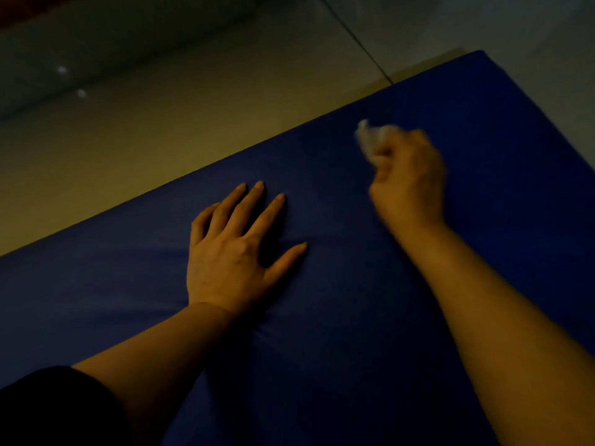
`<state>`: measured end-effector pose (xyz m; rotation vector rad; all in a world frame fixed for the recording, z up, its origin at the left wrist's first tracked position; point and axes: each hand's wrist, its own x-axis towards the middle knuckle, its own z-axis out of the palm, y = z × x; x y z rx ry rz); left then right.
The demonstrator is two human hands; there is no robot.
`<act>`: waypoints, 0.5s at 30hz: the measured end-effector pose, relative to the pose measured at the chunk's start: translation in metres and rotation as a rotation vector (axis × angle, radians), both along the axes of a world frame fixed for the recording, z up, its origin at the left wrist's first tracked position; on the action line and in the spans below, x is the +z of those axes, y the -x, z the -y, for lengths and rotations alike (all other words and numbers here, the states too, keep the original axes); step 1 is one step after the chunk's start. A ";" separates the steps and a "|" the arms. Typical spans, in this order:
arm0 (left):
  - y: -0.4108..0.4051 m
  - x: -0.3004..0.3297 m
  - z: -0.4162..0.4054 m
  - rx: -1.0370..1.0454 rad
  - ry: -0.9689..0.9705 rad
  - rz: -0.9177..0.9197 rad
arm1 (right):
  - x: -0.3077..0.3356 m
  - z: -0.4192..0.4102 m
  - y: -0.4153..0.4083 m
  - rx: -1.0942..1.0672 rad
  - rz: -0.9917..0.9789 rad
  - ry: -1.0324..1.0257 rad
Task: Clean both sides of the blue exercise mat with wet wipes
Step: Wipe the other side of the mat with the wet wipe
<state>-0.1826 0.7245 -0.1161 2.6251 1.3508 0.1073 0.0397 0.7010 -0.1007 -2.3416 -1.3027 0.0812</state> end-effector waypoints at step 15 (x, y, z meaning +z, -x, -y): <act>0.001 -0.001 0.001 -0.019 -0.047 0.033 | 0.001 0.040 -0.016 -0.059 -0.002 -0.016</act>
